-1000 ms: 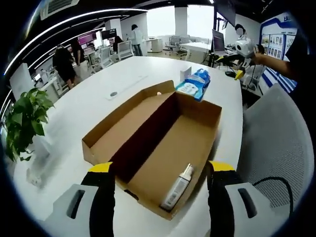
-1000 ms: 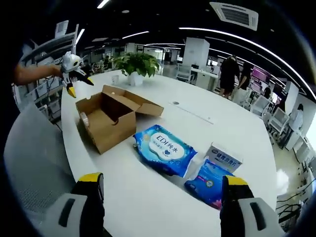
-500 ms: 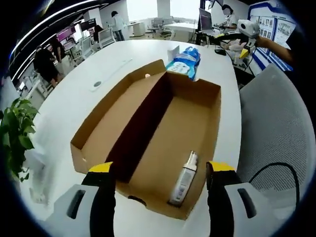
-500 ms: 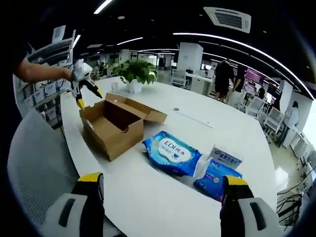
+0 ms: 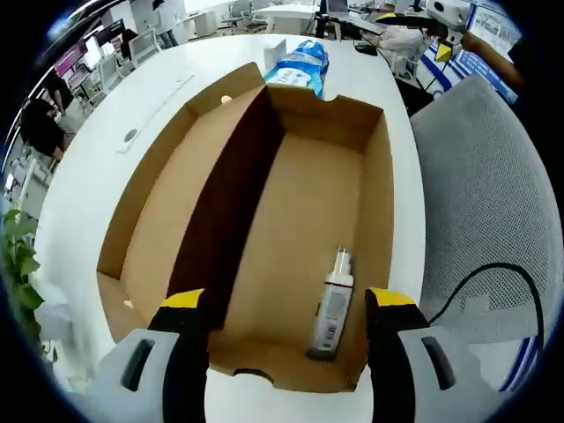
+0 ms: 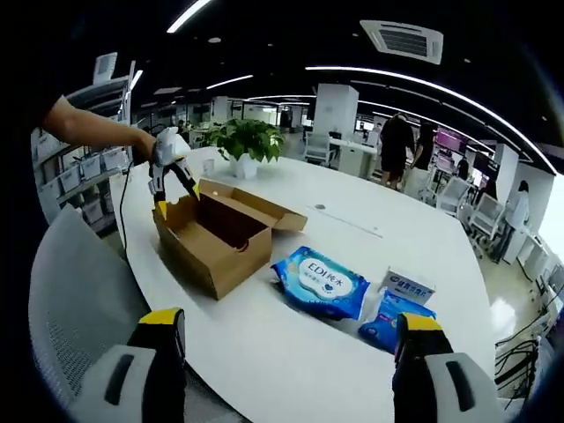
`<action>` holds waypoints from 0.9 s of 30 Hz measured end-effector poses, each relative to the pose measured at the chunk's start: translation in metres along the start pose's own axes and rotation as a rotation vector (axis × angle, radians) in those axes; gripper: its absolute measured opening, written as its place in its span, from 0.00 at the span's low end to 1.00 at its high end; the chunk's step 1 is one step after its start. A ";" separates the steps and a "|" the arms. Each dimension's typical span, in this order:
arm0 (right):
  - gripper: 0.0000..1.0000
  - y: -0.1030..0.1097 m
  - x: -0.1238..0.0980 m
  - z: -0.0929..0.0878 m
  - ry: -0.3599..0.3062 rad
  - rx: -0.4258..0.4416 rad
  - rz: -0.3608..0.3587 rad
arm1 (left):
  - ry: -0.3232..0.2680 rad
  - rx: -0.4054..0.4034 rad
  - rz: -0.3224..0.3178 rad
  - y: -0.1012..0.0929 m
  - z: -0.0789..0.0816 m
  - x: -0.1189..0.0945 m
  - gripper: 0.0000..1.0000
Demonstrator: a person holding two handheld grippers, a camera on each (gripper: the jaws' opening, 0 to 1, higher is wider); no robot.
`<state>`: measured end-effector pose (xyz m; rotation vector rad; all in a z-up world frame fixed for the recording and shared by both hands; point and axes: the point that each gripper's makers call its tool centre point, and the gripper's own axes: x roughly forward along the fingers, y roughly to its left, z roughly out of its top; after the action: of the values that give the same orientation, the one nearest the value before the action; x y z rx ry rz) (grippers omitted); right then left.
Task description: Operate the shoe box by opening the lid, removing the specified soft item, and placing it in the target area until the item is outside and the box remains undamaged.
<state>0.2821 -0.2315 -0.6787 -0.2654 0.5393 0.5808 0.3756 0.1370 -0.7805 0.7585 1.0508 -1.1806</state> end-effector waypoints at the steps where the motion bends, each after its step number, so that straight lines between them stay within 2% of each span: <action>1: 0.99 0.001 -0.002 0.001 -0.003 -0.001 -0.001 | 0.006 0.005 -0.010 0.000 0.001 0.002 0.74; 9: 0.99 0.005 -0.005 -0.002 -0.005 0.016 -0.007 | 0.049 0.077 -0.082 -0.007 0.004 0.012 0.73; 15: 0.99 0.006 -0.007 -0.007 0.004 0.031 -0.012 | 0.122 0.126 -0.155 -0.013 -0.005 0.021 0.70; 18: 0.99 0.003 -0.009 -0.010 0.013 0.024 -0.025 | 0.146 0.127 -0.167 -0.008 -0.009 0.026 0.70; 27: 0.99 -0.002 -0.013 -0.016 0.027 0.038 -0.047 | 0.181 0.162 -0.215 -0.015 -0.009 0.036 0.63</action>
<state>0.2680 -0.2453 -0.6847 -0.2492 0.5683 0.5210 0.3605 0.1283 -0.8166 0.9085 1.2196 -1.4137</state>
